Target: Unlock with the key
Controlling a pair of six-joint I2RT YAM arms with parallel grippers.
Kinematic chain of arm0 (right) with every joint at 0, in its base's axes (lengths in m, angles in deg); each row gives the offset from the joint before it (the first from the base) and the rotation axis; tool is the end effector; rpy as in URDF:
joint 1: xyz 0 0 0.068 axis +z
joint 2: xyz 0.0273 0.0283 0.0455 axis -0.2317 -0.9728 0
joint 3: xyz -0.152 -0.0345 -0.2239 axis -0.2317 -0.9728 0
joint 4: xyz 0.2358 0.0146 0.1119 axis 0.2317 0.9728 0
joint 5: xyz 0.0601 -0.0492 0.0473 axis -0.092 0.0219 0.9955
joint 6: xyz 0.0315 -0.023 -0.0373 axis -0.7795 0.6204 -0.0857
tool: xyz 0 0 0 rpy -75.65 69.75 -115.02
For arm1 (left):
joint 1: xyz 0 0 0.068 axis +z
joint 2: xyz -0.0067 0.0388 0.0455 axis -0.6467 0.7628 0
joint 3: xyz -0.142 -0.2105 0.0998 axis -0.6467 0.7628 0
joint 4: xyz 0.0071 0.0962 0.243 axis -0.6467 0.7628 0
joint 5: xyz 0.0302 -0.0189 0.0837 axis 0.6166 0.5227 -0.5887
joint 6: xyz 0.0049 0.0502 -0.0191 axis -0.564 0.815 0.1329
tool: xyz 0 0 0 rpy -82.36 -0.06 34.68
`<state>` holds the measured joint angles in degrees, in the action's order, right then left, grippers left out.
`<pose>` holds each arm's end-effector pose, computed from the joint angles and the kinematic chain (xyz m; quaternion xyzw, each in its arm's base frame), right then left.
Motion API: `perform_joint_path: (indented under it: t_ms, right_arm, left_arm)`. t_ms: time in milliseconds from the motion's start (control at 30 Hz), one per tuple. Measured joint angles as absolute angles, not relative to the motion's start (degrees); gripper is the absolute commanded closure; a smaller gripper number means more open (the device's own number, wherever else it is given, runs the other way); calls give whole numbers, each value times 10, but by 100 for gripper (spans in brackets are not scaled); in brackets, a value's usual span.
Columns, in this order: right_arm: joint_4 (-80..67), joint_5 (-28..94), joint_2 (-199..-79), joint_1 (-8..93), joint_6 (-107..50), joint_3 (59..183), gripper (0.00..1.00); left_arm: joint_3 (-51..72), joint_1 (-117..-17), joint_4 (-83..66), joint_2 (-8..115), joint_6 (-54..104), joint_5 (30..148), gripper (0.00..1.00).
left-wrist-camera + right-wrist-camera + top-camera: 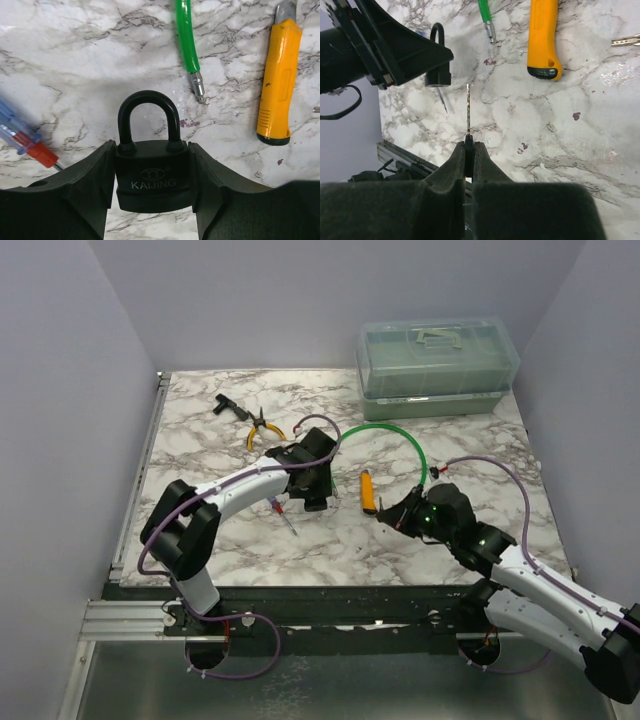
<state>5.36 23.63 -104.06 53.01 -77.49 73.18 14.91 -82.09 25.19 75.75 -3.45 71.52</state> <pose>0.1410 0.1156 0.2274 0.1263 0.8603 0.3573 0.3410 0.2648 -0.2292 0.2082 -0.0035 0.9673 -0.1007 0.2328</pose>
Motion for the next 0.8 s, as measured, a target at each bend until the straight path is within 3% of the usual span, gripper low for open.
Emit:
perform_joint_path:
  t_ms: [367,800]
  right_arm:
    - [-34,289,-1074,530,-813,730,100]
    - [-125,301,-1150,535,-817,735,100]
  left_arm:
    - [115,-765,293,697,-21,772,100]
    - [90,-697,294,725,-41,842,100]
